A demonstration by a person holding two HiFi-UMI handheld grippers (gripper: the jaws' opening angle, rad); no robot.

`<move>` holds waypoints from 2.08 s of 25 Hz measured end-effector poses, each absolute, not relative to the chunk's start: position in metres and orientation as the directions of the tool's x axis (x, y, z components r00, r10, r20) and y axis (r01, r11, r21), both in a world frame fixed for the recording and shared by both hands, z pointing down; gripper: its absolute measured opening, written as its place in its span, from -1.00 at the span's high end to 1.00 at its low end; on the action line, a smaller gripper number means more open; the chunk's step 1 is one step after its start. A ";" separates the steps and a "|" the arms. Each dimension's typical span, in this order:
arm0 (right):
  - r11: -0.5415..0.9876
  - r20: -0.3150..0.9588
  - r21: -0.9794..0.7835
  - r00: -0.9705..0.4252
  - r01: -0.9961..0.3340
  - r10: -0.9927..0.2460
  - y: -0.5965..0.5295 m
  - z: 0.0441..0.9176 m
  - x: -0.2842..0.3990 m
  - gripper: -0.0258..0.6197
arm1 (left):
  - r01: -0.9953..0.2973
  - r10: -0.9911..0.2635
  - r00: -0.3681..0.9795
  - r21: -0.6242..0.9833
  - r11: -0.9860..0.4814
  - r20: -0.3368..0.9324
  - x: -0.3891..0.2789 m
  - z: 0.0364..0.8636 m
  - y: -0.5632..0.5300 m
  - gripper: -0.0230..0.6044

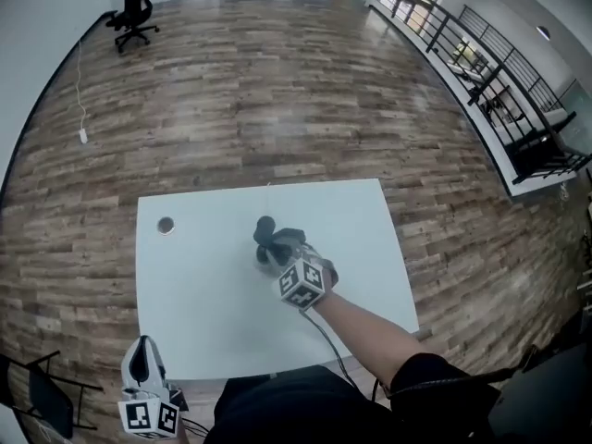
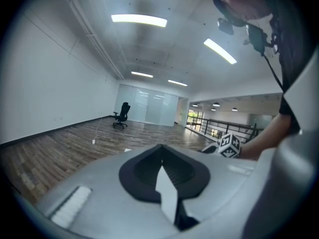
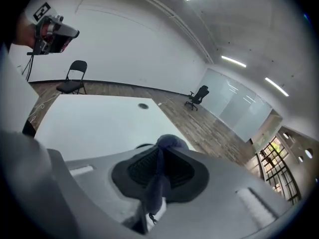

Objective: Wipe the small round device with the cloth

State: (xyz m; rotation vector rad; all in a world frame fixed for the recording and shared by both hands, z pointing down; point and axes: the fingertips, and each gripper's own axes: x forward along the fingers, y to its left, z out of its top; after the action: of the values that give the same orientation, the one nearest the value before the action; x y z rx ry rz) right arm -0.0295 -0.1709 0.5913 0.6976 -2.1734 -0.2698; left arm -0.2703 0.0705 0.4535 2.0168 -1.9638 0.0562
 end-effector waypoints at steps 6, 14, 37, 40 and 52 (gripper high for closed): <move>0.866 0.655 0.363 -0.567 -0.344 -0.499 -0.129 0.617 -0.049 0.81 | -0.976 -0.967 -0.023 0.203 0.076 0.255 -0.271 0.456 0.103 0.92; 0.918 0.760 0.211 -0.534 -0.336 -0.370 -0.104 0.673 -0.047 0.81 | -0.971 -0.959 -0.100 0.183 0.152 0.267 -0.271 0.456 0.134 0.92; 0.835 0.650 0.216 -0.564 -0.505 -0.509 -0.188 0.626 0.010 0.81 | -0.981 -0.941 -0.162 0.054 0.186 0.298 -0.253 0.429 0.137 0.92; 0.836 0.664 0.176 -0.565 -0.520 -0.490 -0.186 0.641 0.015 0.81 | -0.984 -0.937 -0.153 0.039 0.174 0.315 -0.247 0.427 0.132 0.92; 0.848 0.760 0.025 -0.542 -0.529 -0.360 -0.158 0.685 0.023 0.81 | -0.988 -0.941 -0.139 0.019 0.152 0.309 -0.248 0.415 0.113 0.92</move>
State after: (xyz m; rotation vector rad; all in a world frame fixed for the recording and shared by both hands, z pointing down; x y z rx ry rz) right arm 0.0232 -0.1583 0.6854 0.6434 -2.2001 0.2624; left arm -0.2477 0.1130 0.4148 1.8770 -2.1815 0.2769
